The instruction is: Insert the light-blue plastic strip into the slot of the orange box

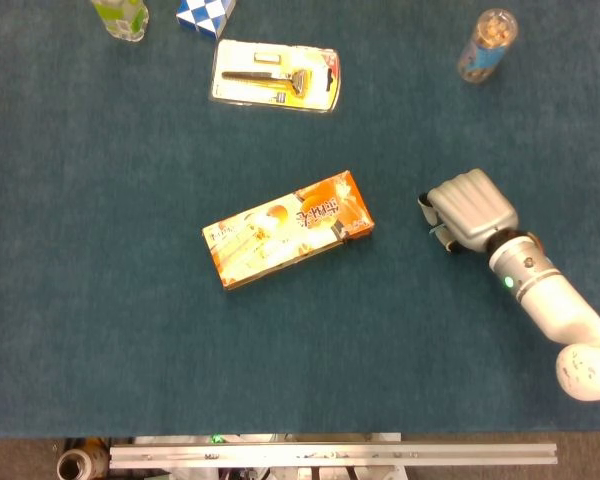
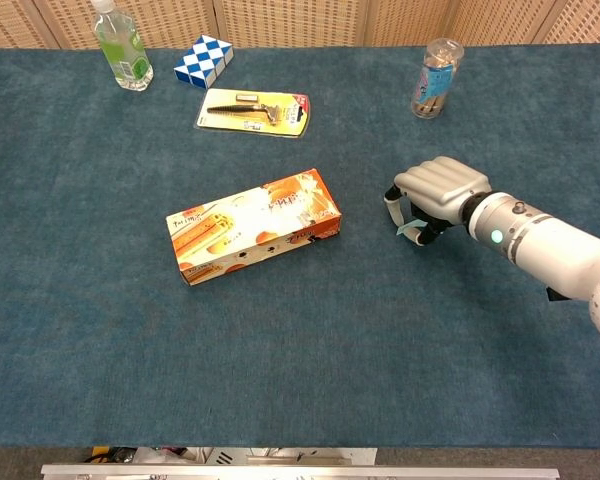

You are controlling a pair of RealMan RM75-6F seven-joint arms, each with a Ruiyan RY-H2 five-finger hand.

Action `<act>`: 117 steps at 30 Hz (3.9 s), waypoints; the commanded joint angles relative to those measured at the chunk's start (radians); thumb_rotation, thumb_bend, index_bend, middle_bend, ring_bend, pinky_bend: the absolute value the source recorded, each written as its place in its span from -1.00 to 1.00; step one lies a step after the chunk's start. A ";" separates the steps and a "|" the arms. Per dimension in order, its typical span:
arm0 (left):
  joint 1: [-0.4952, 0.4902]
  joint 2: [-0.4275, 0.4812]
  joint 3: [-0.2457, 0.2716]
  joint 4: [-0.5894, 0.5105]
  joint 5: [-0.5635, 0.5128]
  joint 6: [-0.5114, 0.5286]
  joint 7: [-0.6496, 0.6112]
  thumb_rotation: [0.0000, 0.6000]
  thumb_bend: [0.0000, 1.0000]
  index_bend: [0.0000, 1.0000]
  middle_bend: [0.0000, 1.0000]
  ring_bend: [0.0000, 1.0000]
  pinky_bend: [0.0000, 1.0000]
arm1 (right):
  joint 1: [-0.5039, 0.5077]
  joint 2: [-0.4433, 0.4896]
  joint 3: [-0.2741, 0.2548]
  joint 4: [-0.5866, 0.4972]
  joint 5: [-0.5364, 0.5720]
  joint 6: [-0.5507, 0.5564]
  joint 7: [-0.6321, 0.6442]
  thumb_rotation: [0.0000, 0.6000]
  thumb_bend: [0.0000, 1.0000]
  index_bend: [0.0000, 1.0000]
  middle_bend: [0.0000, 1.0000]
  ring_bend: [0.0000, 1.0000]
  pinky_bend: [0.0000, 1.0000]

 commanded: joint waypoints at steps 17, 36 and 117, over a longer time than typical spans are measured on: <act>0.001 -0.002 0.001 0.006 -0.001 -0.004 -0.005 1.00 -0.31 -0.84 -0.46 -0.42 -0.41 | 0.007 0.007 -0.015 -0.012 0.021 0.019 0.005 1.00 -0.29 0.19 1.00 1.00 1.00; 0.005 0.002 0.002 -0.004 0.009 0.008 0.000 1.00 -0.30 -0.83 -0.46 -0.42 -0.41 | 0.024 0.122 0.132 -0.208 0.030 -0.067 0.308 1.00 -0.24 0.24 1.00 1.00 1.00; 0.020 0.005 0.008 0.024 0.021 0.009 -0.053 1.00 -0.31 -0.83 -0.47 -0.42 -0.41 | 0.248 -0.046 0.255 -0.026 0.393 -0.280 0.827 1.00 -0.73 -0.36 1.00 1.00 1.00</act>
